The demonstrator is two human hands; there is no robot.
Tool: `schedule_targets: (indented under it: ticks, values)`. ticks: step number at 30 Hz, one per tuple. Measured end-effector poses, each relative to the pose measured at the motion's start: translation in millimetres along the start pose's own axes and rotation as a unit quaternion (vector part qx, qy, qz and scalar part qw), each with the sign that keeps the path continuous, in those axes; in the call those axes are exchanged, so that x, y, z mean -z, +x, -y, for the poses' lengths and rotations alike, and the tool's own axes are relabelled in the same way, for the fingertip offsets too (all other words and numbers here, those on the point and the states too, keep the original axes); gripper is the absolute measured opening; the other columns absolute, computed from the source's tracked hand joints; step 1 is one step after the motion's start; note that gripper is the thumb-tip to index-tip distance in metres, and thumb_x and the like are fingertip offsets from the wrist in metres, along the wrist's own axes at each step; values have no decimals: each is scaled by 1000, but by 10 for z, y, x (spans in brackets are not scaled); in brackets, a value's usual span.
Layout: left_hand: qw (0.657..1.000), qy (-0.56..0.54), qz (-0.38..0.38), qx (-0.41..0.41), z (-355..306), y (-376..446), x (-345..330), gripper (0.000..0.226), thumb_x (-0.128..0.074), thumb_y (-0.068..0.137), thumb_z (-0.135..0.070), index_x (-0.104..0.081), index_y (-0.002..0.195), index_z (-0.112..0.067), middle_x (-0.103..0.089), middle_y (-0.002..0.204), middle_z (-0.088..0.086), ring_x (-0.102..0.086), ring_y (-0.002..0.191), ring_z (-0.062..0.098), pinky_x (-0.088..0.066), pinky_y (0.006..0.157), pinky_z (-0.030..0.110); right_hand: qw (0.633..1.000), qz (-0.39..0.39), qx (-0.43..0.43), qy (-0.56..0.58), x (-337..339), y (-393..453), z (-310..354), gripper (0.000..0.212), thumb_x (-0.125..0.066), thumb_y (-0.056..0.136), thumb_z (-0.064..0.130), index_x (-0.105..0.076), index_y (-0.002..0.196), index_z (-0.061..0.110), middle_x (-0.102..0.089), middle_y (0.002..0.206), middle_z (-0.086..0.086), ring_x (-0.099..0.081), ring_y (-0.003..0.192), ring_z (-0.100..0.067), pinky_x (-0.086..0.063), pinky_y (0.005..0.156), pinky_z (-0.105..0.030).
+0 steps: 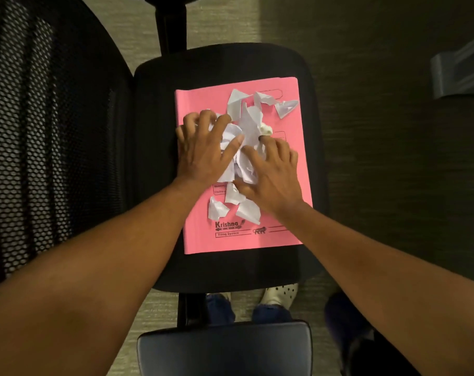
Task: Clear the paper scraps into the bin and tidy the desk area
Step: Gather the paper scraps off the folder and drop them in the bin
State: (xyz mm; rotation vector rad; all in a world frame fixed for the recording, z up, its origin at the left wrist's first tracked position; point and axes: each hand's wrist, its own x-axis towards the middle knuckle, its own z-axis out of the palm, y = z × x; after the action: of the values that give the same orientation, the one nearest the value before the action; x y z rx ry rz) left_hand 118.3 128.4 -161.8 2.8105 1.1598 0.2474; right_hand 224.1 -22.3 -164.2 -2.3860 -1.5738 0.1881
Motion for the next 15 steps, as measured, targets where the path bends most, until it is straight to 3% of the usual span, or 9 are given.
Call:
schedule_targets:
  ticks: [3,8,11,15]
  values:
    - [999,-41,-14,25,-109,-31,-5,42,-43,98,-58,-61,111,-22,-64,109,0,-54,99,27,-48,78,42,999,-18,30,34,2,-16,6,49,-59,92,56,-61,127,21,-60,132,-6,-49,115,-30,-44,90,-44]
    - [987,-127,-48,84,-196,-47,5,38,-44,104,-40,-64,87,-13,-69,80,9,-55,82,33,-46,71,42,997,18,25,78,40,-6,9,40,-77,89,35,-65,121,15,-70,122,-3,-57,107,-28,-47,89,-43]
    - [971,-187,-53,139,-202,-21,40,42,-40,103,-37,-59,77,-8,-61,71,15,-53,72,32,-37,59,37,989,31,3,147,106,37,-12,29,-73,95,28,-67,118,11,-71,116,-6,-58,104,-29,-46,89,-43]
    - [922,-326,-62,200,-209,27,119,38,-46,101,-26,-39,66,-15,-38,57,-3,-37,58,17,-26,52,33,948,32,-61,310,310,104,-10,18,-66,99,25,-68,106,8,-70,97,-4,-60,85,-20,-51,75,-39]
